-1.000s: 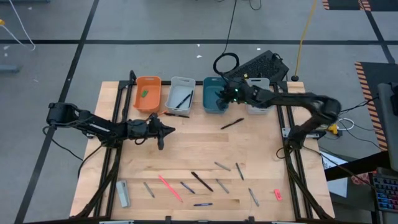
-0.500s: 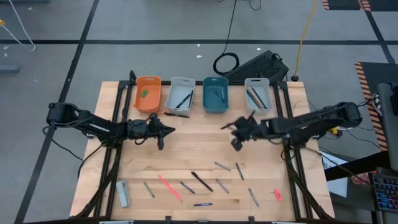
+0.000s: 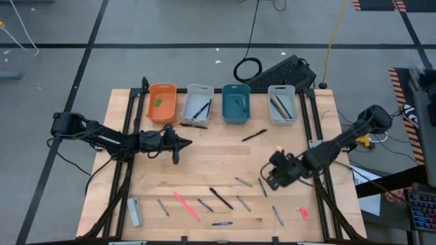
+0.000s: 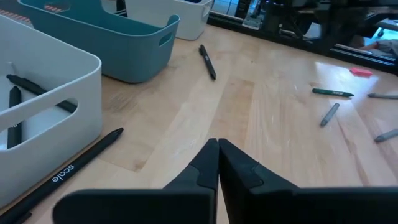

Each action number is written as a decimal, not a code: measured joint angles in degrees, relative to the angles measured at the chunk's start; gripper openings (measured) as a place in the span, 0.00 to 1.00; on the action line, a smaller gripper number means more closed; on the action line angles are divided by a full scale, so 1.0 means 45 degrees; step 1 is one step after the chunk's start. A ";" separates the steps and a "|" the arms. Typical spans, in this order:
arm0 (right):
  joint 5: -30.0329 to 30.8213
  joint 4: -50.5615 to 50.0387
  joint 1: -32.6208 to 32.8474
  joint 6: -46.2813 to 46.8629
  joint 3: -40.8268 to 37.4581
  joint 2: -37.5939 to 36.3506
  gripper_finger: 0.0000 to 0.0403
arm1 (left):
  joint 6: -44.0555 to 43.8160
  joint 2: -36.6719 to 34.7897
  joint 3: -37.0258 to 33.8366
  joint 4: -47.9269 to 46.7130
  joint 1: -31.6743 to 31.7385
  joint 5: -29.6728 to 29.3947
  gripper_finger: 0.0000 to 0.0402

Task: Sort crayons/erasers/pens/pencils in bins
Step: Put the pink eraser into the orange bin

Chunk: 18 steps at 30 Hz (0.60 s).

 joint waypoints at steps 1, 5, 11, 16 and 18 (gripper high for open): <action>-0.0099 -0.0240 0.0305 0.0461 0.0122 0.0042 0.00 | 0.0000 -0.0001 0.0000 -0.0002 0.0000 0.0000 0.02; -0.0746 -0.0898 0.1520 0.2294 0.0593 0.0363 0.00 | 0.0005 0.0003 0.0000 -0.0007 0.0000 0.0000 0.01; -0.2107 -0.2094 0.3267 0.5246 0.1483 0.1572 0.00 | 0.0013 0.0003 0.0000 -0.0004 0.0000 0.0000 0.05; -0.2915 -0.2415 0.4488 0.7441 0.2219 0.2255 0.02 | 0.0058 0.0003 0.0000 -0.0012 0.0000 0.0000 0.03; -0.3104 -0.2422 0.4926 0.8649 0.2366 0.2364 0.05 | 0.0049 0.0001 0.0000 -0.0012 0.0000 0.0000 0.02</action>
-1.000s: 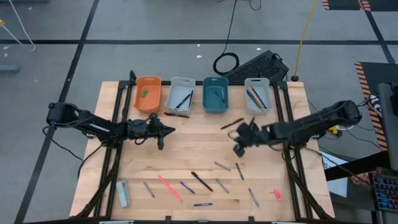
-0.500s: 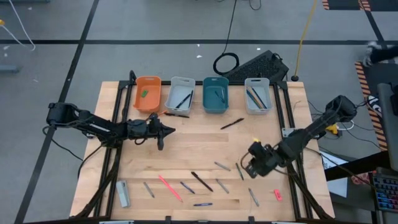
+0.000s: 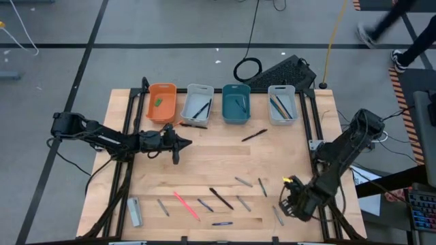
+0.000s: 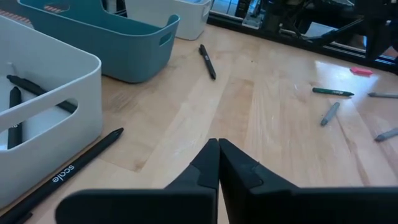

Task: Sort crayons/erasers/pens/pencils in bins
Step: Put the pink eraser into the orange bin

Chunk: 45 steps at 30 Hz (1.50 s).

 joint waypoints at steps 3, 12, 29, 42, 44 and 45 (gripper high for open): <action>-0.0479 0.0057 0.0643 0.1647 0.0082 0.0195 0.11 | -0.0005 0.0002 0.0000 -0.0011 0.0002 0.0096 0.01; -0.1868 0.0147 0.1266 0.3185 0.0101 0.1355 0.33 | -0.0058 0.0000 0.0000 -0.0083 0.0000 0.0204 0.04; -0.4314 -0.0487 -0.0444 -0.2715 0.0082 0.1598 0.38 | -0.0044 -0.0002 0.0000 -0.0241 0.0000 0.0209 0.05; -0.4940 0.0222 0.0456 -0.0301 0.0198 0.1878 0.44 | -0.0011 0.0000 -0.0005 -0.0602 0.0000 0.0204 0.05; -0.4933 0.0187 0.0566 0.0091 0.0198 0.2080 0.46 | 0.0000 0.0000 -0.0005 -0.0602 0.0000 0.0204 0.05; -0.4925 0.0171 0.0566 0.0261 0.0198 0.2236 0.47 | 0.0000 0.0002 -0.0005 -0.0610 0.0000 0.0204 0.05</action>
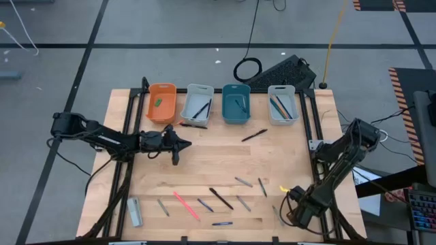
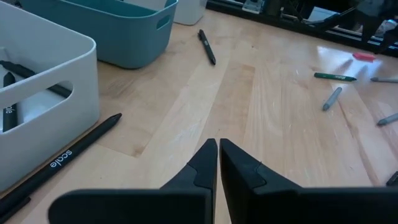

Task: Sort crayons/erasers/pens/pencils in bins
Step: Put the pink eraser into the orange bin

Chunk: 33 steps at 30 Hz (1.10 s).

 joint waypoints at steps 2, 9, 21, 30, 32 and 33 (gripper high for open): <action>0.0004 0.0070 -0.0012 0.0091 0.0000 0.0273 0.48 | 0.0005 0.0000 0.0000 -0.0048 0.0000 0.0000 0.05; 0.0020 0.0088 -0.0038 0.0757 0.0005 0.0805 0.47 | 0.0024 0.0000 -0.0005 -0.0177 0.0000 0.0000 0.05; 0.1334 0.2351 0.0170 0.1783 -0.0621 0.0729 0.37 | 0.0050 0.0000 -0.0005 -0.0254 0.0000 0.0001 0.05; 0.1302 0.2685 0.0165 0.1029 -0.0641 0.0729 0.23 | 0.0063 0.0000 -0.0005 -0.0265 0.0000 0.0010 0.05; 0.1302 0.2691 0.0157 0.0686 -0.0641 0.0729 0.20 | 0.0049 0.0000 -0.0005 -0.0267 0.0000 0.0015 0.05; 0.1299 0.2686 0.0120 0.0491 -0.0636 0.0729 0.18 | 0.0044 0.0000 -0.0005 -0.0270 0.0000 0.0015 0.05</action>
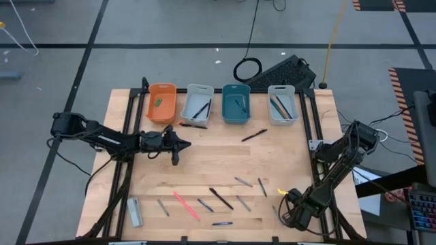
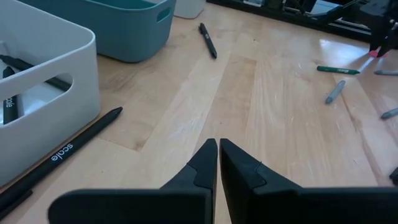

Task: Sort crayons/erasers/pens/pencils in bins
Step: Put the pink eraser into the orange bin

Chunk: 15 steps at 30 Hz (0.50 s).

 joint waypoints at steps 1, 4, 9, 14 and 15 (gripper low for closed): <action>-0.0020 0.0000 -0.0045 -0.0220 -0.0004 0.0000 0.17 | 0.0000 0.0000 0.0000 0.0000 0.0000 0.0005 0.05; -0.0123 -0.0022 -0.0223 -0.0816 -0.0005 -0.0100 0.16 | -0.0023 0.0000 0.0000 0.0001 0.0000 0.0010 0.05; 0.0874 -0.0098 -0.0557 -0.1483 -0.0040 -0.0652 0.17 | -0.0105 0.0000 0.0000 0.0003 0.0000 0.0024 0.05; 0.2084 -0.0501 -0.0821 -0.1837 -0.0034 -0.1269 0.17 | -0.0112 0.0000 0.0000 0.0010 0.0000 0.0024 0.05; 0.2200 -0.0558 -0.0923 -0.1907 -0.0034 -0.1381 0.17 | -0.0112 0.0000 0.0000 0.0010 0.0000 0.0024 0.05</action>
